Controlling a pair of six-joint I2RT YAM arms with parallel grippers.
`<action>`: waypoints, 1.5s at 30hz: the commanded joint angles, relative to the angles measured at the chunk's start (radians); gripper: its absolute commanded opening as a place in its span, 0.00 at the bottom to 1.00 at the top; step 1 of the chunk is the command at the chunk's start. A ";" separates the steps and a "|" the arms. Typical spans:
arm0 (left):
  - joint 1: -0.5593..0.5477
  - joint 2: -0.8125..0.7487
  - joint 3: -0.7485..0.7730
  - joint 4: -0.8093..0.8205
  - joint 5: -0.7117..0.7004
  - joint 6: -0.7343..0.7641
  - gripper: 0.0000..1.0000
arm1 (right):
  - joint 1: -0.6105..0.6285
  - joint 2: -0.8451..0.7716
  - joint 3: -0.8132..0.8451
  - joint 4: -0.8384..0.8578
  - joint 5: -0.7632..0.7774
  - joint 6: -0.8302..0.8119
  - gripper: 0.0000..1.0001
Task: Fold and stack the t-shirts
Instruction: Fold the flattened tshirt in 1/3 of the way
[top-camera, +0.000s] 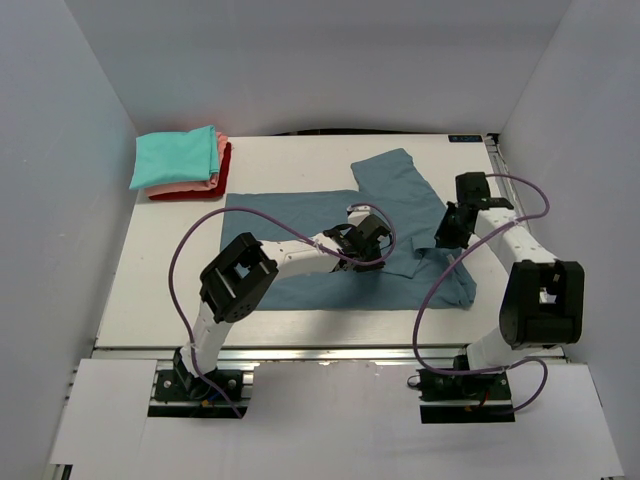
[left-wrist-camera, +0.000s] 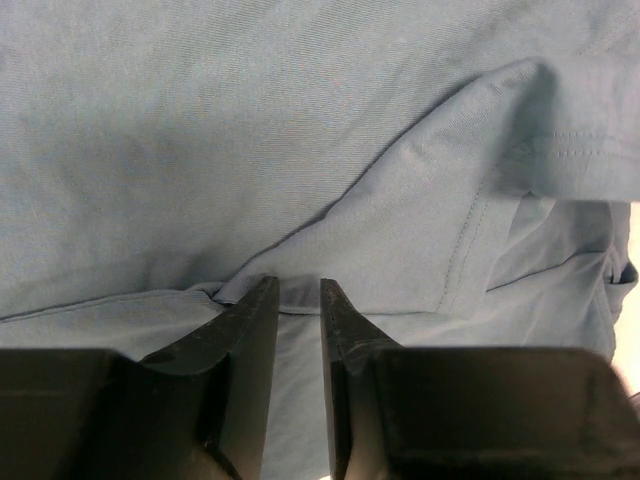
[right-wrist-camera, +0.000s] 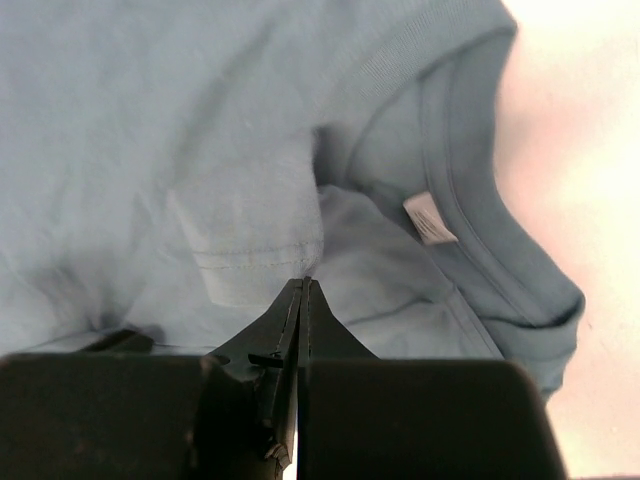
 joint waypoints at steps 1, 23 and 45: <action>-0.002 -0.078 0.020 0.017 -0.020 0.015 0.33 | 0.001 -0.025 -0.025 -0.049 0.028 0.018 0.00; 0.008 -0.081 0.045 0.060 0.085 0.071 0.13 | 0.001 -0.088 -0.067 -0.097 0.095 0.015 0.00; -0.056 0.040 0.049 0.160 0.224 -0.120 0.56 | 0.001 -0.011 0.001 -0.072 0.094 0.031 0.00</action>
